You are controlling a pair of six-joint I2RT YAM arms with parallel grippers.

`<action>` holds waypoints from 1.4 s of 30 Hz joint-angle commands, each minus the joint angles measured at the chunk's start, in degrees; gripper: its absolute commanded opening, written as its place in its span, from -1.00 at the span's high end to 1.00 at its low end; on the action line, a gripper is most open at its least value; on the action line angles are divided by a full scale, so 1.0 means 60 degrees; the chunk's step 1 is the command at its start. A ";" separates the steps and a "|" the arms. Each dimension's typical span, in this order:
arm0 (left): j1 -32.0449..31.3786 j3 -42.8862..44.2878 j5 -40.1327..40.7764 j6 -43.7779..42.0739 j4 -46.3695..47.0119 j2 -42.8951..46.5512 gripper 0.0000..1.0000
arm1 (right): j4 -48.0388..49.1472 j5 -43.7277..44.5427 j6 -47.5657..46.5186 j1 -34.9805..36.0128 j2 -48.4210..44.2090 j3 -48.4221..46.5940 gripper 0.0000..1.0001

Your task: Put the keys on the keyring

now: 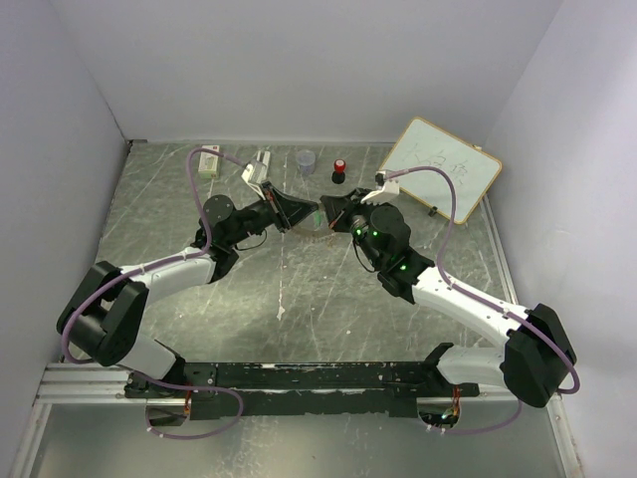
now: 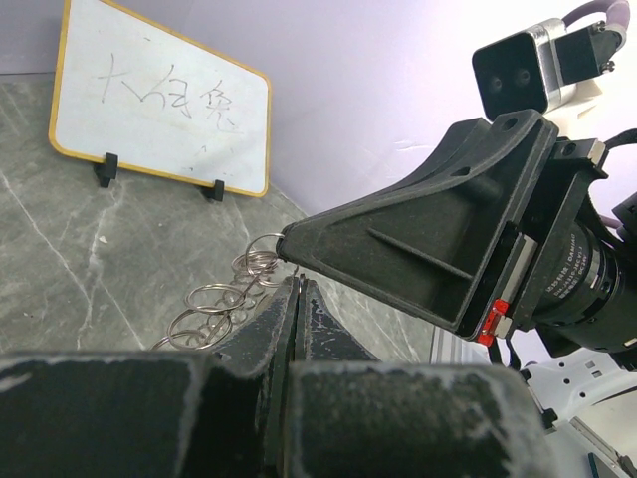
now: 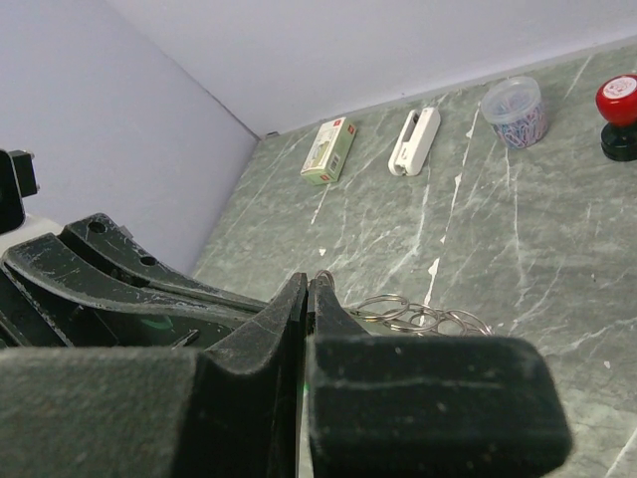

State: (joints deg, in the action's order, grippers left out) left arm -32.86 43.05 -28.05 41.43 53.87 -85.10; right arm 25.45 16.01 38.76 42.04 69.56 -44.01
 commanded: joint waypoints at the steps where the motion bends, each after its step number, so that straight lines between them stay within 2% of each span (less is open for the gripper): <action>1: -0.0088 0.0198 0.0067 0.0082 0.0574 -0.0110 0.86 | 0.0583 0.0014 0.0087 -0.0031 -0.0115 -0.0092 1.00; 42: -0.0039 0.0350 0.0442 0.0338 0.0486 -0.0330 0.86 | 0.0643 -0.0148 -0.0117 -0.0033 -0.0427 0.0025 1.00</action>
State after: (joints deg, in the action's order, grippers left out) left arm -33.21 43.42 -26.83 42.57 55.00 -86.37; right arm 25.45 15.75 38.35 42.04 69.06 -43.90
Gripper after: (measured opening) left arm 0.075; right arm 0.006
